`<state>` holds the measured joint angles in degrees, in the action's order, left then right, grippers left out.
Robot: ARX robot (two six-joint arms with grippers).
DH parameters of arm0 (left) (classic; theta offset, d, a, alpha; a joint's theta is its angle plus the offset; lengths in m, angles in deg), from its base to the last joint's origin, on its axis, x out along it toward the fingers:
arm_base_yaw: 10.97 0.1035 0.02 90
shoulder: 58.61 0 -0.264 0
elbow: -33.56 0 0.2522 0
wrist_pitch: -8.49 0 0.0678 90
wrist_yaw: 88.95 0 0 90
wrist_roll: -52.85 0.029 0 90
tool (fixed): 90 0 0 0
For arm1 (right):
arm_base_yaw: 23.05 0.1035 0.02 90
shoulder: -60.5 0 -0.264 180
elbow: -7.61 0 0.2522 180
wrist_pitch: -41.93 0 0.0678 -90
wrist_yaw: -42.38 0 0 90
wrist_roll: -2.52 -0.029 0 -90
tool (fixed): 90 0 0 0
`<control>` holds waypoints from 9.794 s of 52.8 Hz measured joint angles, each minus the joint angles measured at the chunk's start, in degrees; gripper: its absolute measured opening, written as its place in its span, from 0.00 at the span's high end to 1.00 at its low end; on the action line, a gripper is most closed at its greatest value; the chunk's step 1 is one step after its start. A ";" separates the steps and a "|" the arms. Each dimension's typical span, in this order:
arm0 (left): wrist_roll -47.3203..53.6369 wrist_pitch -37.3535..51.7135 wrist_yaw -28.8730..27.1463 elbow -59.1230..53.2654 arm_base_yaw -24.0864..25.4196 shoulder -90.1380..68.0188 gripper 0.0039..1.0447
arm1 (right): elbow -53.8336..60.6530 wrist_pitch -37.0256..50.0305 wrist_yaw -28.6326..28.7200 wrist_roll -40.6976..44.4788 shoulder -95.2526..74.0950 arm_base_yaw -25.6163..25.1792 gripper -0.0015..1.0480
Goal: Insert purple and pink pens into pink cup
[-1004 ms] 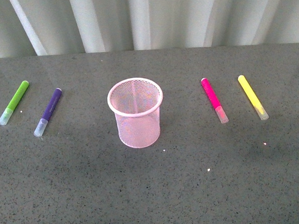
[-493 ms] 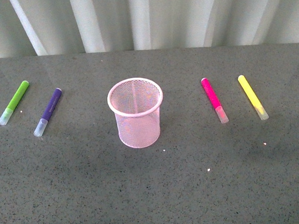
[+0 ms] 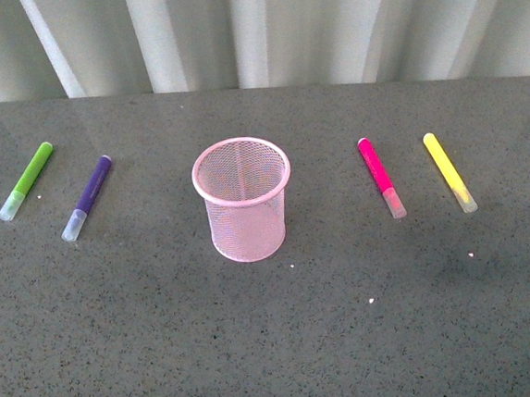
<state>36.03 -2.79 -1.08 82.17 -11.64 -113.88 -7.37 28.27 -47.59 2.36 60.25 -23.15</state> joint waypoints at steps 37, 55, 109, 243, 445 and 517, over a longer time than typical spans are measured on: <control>15.23 -26.95 0.33 45.22 -5.07 -59.87 0.06 | 0.00 0.00 0.00 0.00 0.00 0.00 0.07; 16.15 -24.39 1.14 45.70 -6.47 -66.42 0.06 | 0.00 0.00 0.00 0.00 0.00 0.00 0.07; 24.76 -17.84 0.17 54.64 -4.55 -81.44 0.06 | 0.00 0.00 0.00 0.00 0.00 0.00 0.07; -17.18 56.48 -8.35 13.64 -22.56 -58.27 0.88 | 0.00 0.00 0.00 0.00 0.00 0.00 0.07; 16.41 8.13 2.12 -34.29 0.66 44.89 0.97 | 0.00 0.00 0.00 0.00 0.00 0.00 0.07; 16.55 -2.45 2.10 -34.27 0.66 55.06 0.06 | -65.07 4.33 -1.75 2.84 -92.13 7.50 0.07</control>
<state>52.57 -5.24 1.02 47.90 -10.98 -58.82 -72.43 32.60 -49.34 5.20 -31.88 -15.66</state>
